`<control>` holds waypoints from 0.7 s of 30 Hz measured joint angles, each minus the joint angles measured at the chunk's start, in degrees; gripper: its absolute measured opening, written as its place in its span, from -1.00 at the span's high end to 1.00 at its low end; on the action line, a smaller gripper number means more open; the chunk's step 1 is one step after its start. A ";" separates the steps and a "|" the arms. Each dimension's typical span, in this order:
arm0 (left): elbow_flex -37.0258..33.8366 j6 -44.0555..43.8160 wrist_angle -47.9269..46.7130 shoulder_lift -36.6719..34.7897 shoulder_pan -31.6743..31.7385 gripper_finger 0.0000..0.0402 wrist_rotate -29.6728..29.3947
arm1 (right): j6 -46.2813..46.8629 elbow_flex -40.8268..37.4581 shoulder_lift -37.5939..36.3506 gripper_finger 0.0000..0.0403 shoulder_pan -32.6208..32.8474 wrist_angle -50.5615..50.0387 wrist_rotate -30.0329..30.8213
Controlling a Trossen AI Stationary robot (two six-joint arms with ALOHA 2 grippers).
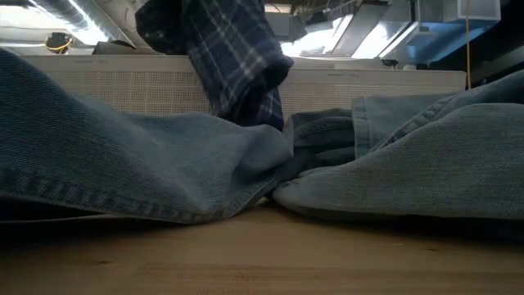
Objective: Sort clothes
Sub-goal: Put the blue checkered shirt into the left white bin
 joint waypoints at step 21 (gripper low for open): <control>3.29 11.94 -6.21 -1.90 7.65 0.96 -10.85 | 10.27 -0.02 -12.08 0.02 0.08 -16.06 16.93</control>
